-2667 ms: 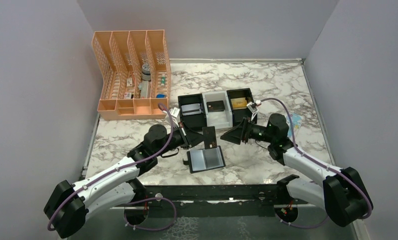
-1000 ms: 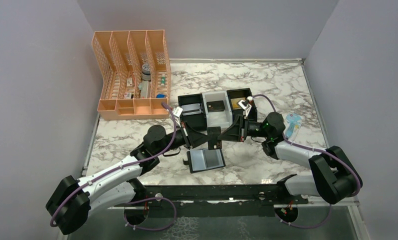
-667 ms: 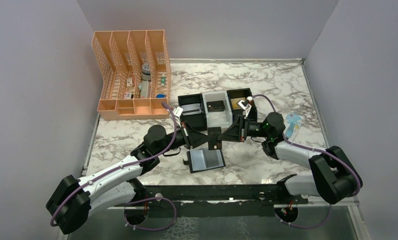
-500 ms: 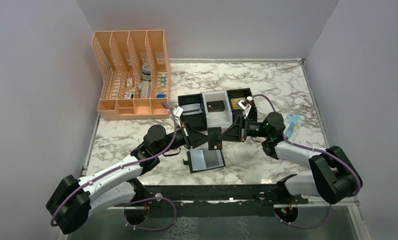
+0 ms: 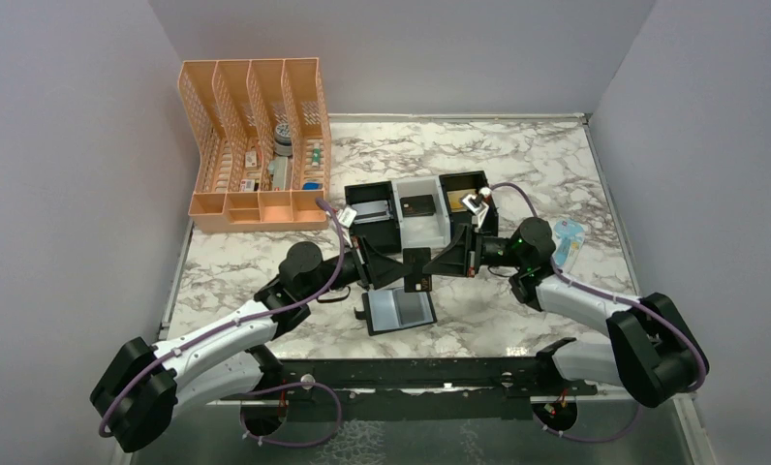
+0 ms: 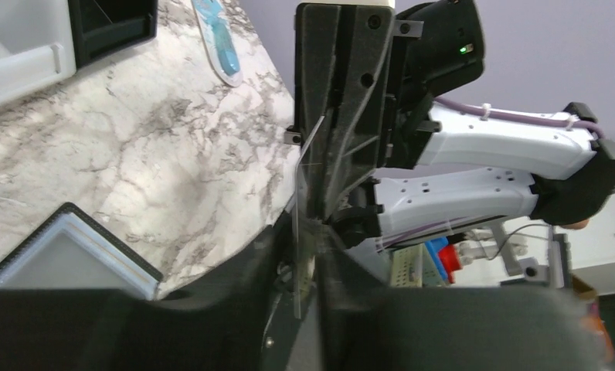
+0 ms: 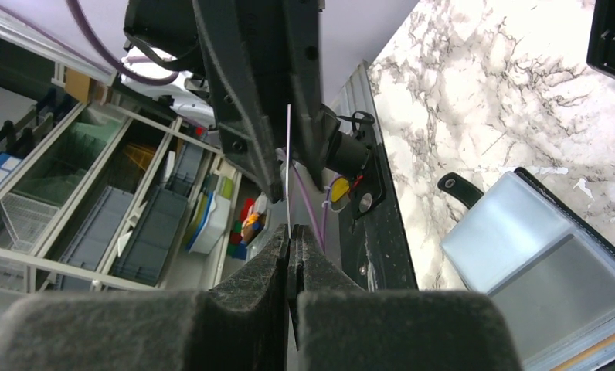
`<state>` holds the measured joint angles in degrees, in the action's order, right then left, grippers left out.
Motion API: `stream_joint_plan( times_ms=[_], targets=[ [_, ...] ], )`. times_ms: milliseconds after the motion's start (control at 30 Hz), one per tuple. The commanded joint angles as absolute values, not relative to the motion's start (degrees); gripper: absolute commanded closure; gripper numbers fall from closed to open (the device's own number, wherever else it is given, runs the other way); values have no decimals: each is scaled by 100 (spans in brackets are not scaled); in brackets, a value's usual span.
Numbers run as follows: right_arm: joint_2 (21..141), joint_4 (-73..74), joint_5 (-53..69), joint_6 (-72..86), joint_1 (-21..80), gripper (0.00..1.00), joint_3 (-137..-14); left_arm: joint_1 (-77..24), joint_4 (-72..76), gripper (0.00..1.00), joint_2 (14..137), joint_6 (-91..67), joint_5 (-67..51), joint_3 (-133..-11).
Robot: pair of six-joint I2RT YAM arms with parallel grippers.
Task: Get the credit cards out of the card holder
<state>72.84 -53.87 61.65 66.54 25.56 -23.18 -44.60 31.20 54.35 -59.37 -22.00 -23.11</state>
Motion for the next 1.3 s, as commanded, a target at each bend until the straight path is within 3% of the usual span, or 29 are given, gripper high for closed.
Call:
stream_joint_plan(
  times_ms=[0, 233, 433, 700, 933, 1133, 1267],
  targets=[
    [6909, -4424, 5749, 6008, 2613, 99, -2405, -4456, 3093, 57, 5496, -5865, -2290, -2303],
    [6520, -3117, 5136, 5207, 2610, 99, -2588, -4456, 2450, 27, 5292, -5678, -1966, -2403],
    [6091, -1952, 4303, 4357, 2610, 99, -2786, -4456, 678, 1, 4939, -4988, -1071, -2917],
    [5732, -850, 2742, 2873, 2613, 99, -3196, -4454, -866, 1, 4815, -4520, -2, -3414],
    [6283, -415, 1822, 1814, 2648, 99, -3863, -4454, -1426, 1, 5177, -4669, 359, -3493],
    [6339, -1109, 514, 440, 2915, 99, -3777, -4455, -1726, 1, 5298, -4676, 439, -3470],
    [6504, -1839, 470, -651, 3198, 99, -3565, -4452, -1798, 1, 5175, -4663, 488, -3403]
  ],
)
